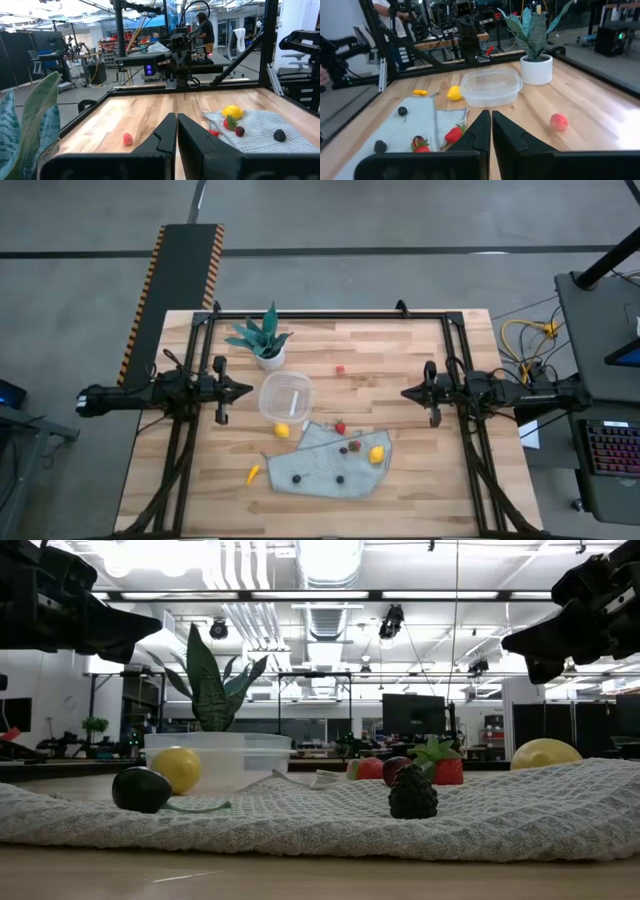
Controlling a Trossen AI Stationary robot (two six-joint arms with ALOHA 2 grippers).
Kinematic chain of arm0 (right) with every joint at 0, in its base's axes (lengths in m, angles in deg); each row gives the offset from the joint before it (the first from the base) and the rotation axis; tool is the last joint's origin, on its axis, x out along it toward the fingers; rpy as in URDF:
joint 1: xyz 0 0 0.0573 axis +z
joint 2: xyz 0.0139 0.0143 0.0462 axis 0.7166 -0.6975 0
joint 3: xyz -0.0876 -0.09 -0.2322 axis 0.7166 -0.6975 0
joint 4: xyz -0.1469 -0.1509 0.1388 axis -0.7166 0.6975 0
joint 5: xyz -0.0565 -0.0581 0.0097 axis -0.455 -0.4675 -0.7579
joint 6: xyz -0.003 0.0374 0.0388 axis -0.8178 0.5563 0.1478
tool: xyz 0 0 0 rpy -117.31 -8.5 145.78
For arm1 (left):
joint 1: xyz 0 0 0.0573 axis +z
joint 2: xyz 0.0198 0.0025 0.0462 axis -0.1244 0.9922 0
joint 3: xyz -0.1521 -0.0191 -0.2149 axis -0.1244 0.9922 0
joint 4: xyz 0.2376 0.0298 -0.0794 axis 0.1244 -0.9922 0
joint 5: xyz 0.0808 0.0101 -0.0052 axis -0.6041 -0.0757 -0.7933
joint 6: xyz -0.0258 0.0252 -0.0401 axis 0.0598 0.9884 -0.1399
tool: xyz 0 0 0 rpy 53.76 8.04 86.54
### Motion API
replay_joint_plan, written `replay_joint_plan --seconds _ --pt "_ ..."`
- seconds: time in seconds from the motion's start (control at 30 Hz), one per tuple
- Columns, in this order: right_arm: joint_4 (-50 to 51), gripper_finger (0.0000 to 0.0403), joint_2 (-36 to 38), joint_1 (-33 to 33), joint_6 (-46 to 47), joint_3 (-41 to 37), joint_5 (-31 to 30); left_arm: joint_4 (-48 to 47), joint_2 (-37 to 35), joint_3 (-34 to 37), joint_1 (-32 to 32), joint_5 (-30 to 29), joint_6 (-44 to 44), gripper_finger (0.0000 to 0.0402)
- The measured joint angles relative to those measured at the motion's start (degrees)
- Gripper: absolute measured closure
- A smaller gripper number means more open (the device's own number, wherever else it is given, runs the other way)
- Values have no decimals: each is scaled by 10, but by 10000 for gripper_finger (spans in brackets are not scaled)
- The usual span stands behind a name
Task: Pick and placing Produce into tupperware
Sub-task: Put the pink peach into the container
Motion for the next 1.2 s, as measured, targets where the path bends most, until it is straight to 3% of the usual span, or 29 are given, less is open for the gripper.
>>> replay_joint_plan --seconds 0.57,0.73,0.97,1.2 --pt "-50 394 0 0 -86 0 -35 2 0 0 0 -3 7 402" --pt "-77 385 -1 0 -103 6 -62 44 0 -1 0 -18 14 402" --pt "-57 309 -53 0 -101 58 -69 51 34 -43 0 -24 27 391" --pt "-28 200 -173 0 -127 140 -126 64 104 -69 0 -54 34 299"
